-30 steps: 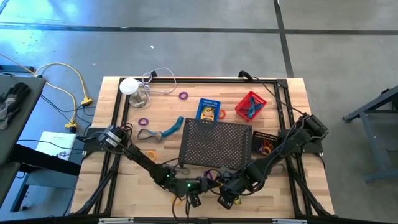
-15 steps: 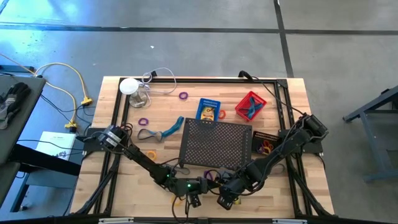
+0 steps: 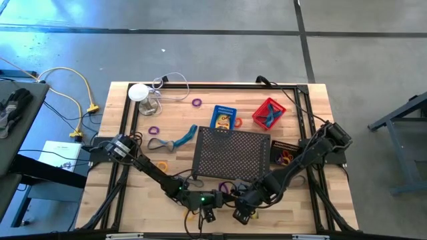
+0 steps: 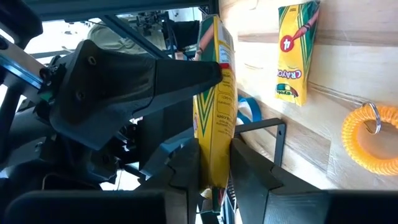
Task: Pick & Place Office Desk Supplies
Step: Put the yellow crayon box into the blue bin
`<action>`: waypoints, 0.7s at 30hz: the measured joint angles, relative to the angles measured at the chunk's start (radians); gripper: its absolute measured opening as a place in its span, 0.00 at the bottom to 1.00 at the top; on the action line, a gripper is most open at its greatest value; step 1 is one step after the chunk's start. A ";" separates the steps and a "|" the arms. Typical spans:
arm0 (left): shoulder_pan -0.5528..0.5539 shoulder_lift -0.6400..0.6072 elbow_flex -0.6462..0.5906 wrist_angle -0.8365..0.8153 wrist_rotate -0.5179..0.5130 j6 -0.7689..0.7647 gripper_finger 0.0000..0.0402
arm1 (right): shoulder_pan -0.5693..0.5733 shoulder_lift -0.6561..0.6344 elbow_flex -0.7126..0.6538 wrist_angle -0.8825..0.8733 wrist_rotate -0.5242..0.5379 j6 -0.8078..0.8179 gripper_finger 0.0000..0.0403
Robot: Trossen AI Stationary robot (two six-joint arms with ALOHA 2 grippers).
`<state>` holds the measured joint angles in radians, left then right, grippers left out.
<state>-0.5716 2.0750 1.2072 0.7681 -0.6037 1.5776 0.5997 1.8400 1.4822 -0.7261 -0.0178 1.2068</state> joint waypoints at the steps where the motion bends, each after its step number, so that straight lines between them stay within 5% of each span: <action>1: 0.000 0.000 0.000 0.000 0.000 0.000 0.17 | -0.002 0.000 0.000 0.001 -0.005 0.000 0.27; 6: 0.000 0.000 0.000 0.004 -0.001 0.000 0.17 | -0.012 0.000 0.000 0.003 -0.011 -0.002 0.30; 16: 0.000 0.000 0.000 0.007 -0.058 -0.003 0.13 | -0.025 -0.003 0.000 0.013 -0.016 -0.026 0.60; 21: 0.000 0.000 0.000 0.008 -0.077 -0.005 0.10 | -0.023 -0.021 0.000 0.003 0.001 -0.025 0.66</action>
<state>-0.5713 2.0747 1.2076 0.7761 -0.6809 1.5730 0.5764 1.8187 1.4826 -0.7227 -0.0167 1.1813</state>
